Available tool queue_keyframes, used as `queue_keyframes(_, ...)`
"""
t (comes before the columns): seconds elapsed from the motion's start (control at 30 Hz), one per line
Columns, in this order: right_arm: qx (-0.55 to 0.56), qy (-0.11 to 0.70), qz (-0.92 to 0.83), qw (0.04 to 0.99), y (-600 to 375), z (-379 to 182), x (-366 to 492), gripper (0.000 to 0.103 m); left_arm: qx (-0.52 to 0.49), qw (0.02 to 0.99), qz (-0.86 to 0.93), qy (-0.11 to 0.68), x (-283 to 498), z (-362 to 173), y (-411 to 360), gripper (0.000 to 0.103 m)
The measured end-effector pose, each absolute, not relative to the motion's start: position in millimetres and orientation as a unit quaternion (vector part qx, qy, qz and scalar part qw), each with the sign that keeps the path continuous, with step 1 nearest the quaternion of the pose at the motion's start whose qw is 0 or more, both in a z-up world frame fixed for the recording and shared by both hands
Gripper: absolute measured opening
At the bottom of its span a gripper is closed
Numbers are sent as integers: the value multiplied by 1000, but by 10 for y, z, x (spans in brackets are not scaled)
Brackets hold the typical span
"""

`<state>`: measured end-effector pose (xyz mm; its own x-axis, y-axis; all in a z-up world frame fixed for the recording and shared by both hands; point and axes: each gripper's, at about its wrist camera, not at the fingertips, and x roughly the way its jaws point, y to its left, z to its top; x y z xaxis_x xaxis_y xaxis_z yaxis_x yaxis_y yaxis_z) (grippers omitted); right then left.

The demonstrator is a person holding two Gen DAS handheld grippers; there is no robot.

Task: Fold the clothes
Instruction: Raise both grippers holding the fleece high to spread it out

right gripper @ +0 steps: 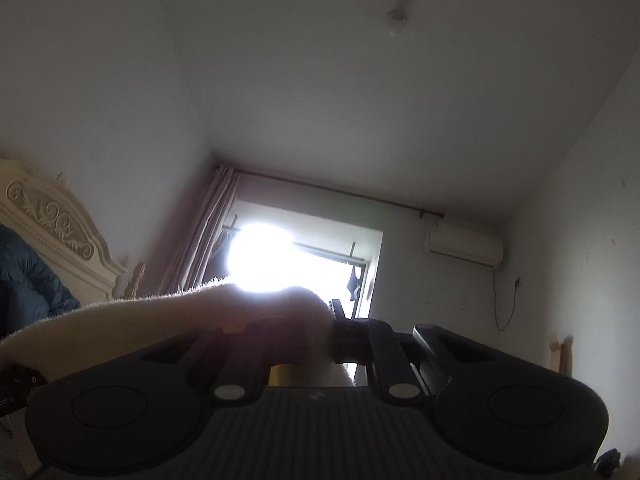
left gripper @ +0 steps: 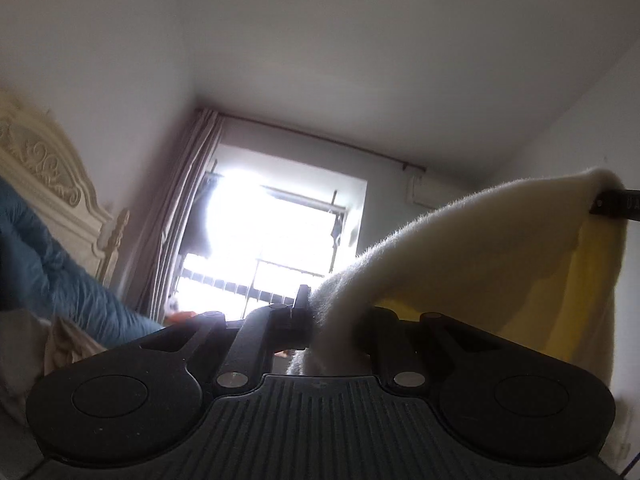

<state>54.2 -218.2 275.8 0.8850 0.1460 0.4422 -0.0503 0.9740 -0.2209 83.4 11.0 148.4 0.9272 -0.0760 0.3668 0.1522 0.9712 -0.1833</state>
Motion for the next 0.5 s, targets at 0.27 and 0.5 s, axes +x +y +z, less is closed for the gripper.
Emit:
queue_keyframes(0.27, -79, -292, 56, 951, -2318, 3292, 301, 11, -71, 966, -66, -239, 550, 2096, 103, 11)
queue_keyframes(0.5, -80, -339, 58, 935, -2399, 3638, -67, 11, -42, 959, -76, -271, 200, 2460, 84, 11)
